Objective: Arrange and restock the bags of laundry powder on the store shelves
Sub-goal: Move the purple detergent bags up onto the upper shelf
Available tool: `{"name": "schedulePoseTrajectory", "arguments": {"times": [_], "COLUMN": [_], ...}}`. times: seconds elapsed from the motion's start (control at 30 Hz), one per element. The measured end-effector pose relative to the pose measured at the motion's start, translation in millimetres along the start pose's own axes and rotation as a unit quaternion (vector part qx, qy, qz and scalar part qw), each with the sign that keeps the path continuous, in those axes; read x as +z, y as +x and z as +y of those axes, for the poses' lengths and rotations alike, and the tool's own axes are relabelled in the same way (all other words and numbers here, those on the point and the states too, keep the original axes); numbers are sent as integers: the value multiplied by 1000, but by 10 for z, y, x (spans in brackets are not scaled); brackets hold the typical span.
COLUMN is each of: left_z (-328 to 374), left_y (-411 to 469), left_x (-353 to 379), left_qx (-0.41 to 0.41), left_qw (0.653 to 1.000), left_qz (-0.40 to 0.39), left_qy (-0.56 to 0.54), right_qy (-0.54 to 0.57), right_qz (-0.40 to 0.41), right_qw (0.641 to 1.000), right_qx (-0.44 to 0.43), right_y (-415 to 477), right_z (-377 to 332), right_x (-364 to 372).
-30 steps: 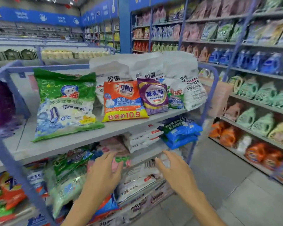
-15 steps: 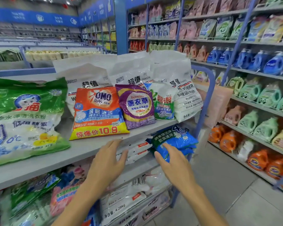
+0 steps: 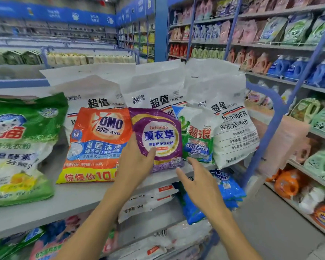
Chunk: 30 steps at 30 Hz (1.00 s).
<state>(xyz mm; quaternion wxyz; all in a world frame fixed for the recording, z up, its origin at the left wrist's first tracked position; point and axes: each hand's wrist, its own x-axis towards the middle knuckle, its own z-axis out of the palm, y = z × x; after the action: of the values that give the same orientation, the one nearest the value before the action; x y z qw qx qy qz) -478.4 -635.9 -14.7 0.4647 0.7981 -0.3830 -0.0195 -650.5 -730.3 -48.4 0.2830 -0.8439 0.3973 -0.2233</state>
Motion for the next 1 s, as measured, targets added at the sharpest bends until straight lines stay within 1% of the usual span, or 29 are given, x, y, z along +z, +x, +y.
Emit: {"name": "schedulePoseTrajectory", "arguments": {"times": [0.13,0.23,0.27,0.37,0.5,0.6,0.7,0.83,1.0], "left_z": [38,88,94,47,33,47,141,245,394], "left_y": [249,318,314,269,221,199,151,50,-79], "left_x": [172,229,231,261,284,260,236,219,249], "left_qx": [-96,-146,-150,-152,-151,-146,-153,-146,-139], "left_qw": [993,979,973,960,952,939,912,899,870], "left_qz": [62,104,119,152,174,182,186,196,199], "left_qy": [-14,-97,-126,-180,-200,-251,-332,-364,-429], "right_qy": [28,30,34,66,129,166,207,235,318], "right_qz": [-14,-33,-40,-46,-55,-81,-116,-156,-201], "right_qw": [999,998,997,996,989,981,968,955,922], "right_qx": [-26,-48,-52,-49,-52,-63,-76,-90,-93], "right_y": [260,409,437,524,645,713,725,753,773], "right_z": [117,189,197,206,241,310,342,399,463], "right_x": [15,79,106,176,146,126,89,32,-60]}}
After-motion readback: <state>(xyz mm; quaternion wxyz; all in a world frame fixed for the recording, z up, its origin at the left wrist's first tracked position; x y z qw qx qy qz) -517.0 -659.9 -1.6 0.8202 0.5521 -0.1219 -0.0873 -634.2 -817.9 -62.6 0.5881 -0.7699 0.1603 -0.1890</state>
